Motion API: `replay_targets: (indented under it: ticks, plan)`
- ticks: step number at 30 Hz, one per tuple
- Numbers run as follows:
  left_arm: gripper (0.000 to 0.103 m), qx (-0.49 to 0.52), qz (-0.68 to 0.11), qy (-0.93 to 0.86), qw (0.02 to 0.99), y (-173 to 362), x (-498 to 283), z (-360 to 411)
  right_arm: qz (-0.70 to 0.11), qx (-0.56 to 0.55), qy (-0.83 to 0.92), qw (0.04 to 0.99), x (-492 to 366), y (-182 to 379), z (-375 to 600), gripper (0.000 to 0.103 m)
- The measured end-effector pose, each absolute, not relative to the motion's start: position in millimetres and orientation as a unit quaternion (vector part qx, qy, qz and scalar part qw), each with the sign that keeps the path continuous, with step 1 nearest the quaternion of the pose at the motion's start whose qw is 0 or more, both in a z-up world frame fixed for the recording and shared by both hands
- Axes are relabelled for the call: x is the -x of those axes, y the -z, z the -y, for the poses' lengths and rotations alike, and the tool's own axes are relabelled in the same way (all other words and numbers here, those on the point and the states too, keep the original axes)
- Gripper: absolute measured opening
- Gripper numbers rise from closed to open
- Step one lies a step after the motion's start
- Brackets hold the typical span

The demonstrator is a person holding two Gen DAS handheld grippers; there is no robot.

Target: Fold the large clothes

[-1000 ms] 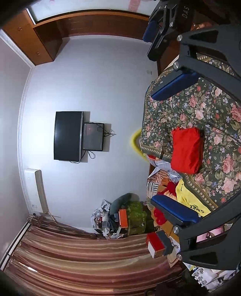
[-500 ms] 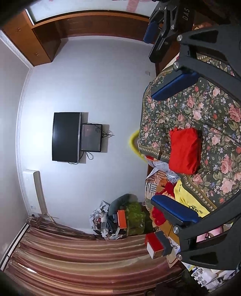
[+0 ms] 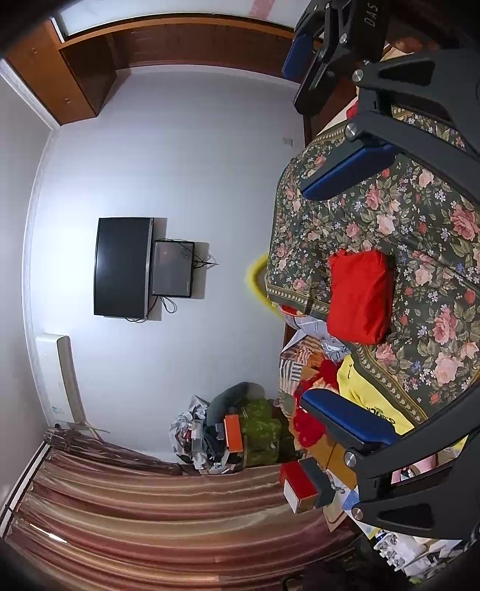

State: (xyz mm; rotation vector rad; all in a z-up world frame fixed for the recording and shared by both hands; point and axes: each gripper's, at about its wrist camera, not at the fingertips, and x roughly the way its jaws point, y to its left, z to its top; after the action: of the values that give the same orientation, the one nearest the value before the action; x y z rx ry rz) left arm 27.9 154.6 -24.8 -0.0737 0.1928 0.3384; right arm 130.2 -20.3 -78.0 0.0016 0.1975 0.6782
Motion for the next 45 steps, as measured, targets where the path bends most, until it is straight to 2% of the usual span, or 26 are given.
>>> replay_targets:
  ticks: [45]
  plan:
    - [0.102, 0.055, -0.111, -0.135, 0.983, 30.5, -32.1, -156.5, -0.094, -0.005, -0.319, 0.943, -130.6, 75.7, 28.9, 0.103]
